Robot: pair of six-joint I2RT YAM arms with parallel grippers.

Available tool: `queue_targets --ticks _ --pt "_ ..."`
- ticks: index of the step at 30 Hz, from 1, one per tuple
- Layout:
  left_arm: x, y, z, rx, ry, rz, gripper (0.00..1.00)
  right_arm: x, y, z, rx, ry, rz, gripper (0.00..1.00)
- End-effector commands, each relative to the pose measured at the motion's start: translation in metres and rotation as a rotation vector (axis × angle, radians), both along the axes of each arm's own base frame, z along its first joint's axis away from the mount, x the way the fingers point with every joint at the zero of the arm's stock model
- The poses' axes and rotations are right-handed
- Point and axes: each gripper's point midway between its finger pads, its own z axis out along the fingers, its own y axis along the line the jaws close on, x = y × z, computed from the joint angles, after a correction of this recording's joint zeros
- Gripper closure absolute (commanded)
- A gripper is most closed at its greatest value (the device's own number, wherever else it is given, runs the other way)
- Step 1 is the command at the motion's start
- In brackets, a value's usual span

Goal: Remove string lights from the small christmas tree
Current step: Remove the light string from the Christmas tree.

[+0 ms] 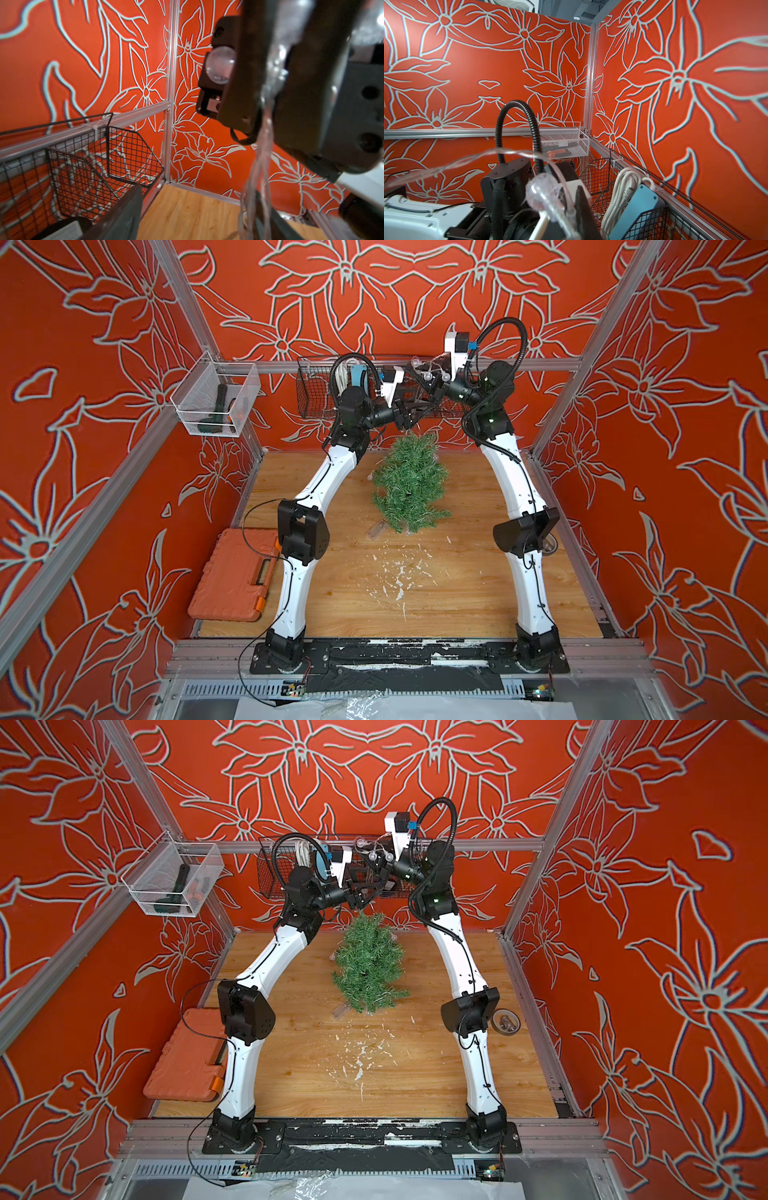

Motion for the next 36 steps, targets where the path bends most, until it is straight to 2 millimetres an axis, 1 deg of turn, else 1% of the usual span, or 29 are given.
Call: queue_targets --ticks 1,4,8,9,13,14,16,18,20,22,24,27,28,29,30,32,36 --pt "-0.001 0.001 0.013 -0.019 -0.048 0.015 0.47 -0.018 0.004 0.006 0.004 -0.019 0.072 1.0" --pt "0.0 0.004 0.019 -0.032 -0.051 0.038 0.66 -0.02 0.003 0.007 -0.002 -0.012 0.077 1.0" --pt "0.007 0.011 0.03 -0.057 -0.058 0.099 0.98 -0.024 0.003 0.006 -0.012 -0.002 0.083 1.0" --pt "0.009 0.014 0.032 -0.062 -0.058 0.118 1.0 -0.026 0.003 0.006 -0.014 -0.002 0.086 1.0" --pt "0.019 0.027 0.042 -0.091 -0.055 0.207 1.0 -0.028 0.0 0.007 -0.017 0.013 0.084 1.0" --pt "0.02 0.031 0.047 -0.104 -0.067 0.223 1.0 -0.029 -0.002 0.008 -0.018 0.019 0.083 1.0" --pt "0.026 0.043 0.055 -0.136 -0.067 0.274 1.0 -0.032 -0.004 0.007 -0.021 0.029 0.086 0.87" --pt "0.026 0.059 0.069 -0.184 -0.075 0.308 1.0 -0.032 -0.009 0.006 -0.019 0.037 0.069 0.68" --pt "0.023 0.073 0.084 -0.221 -0.092 0.326 1.0 -0.03 -0.015 0.002 -0.022 0.049 0.037 0.55" --pt "0.017 0.083 0.098 -0.24 -0.113 0.345 1.0 -0.03 -0.022 -0.002 -0.014 0.057 -0.002 0.5" --pt "0.013 0.093 0.108 -0.254 -0.121 0.367 1.0 -0.029 -0.03 -0.005 -0.004 0.068 -0.039 0.45" --pt "0.013 0.109 0.115 -0.277 -0.116 0.403 1.0 -0.03 -0.039 -0.008 0.016 0.091 -0.076 0.42" --pt "0.013 0.114 0.118 -0.284 -0.115 0.415 1.0 -0.033 -0.042 -0.007 0.02 0.094 -0.083 0.41" --pt "0.012 0.121 0.122 -0.291 -0.114 0.432 1.0 -0.034 -0.044 -0.011 0.023 0.109 -0.096 0.41" --pt "0.01 0.126 0.125 -0.297 -0.118 0.443 1.0 -0.036 -0.047 -0.012 0.032 0.113 -0.113 0.41" --pt "0.004 0.137 0.135 -0.317 -0.121 0.463 1.0 -0.037 -0.052 -0.018 0.031 0.138 -0.143 0.41" --pt "-0.007 0.167 0.153 -0.339 -0.125 0.537 1.0 -0.049 -0.064 -0.024 0.043 0.16 -0.194 0.41"
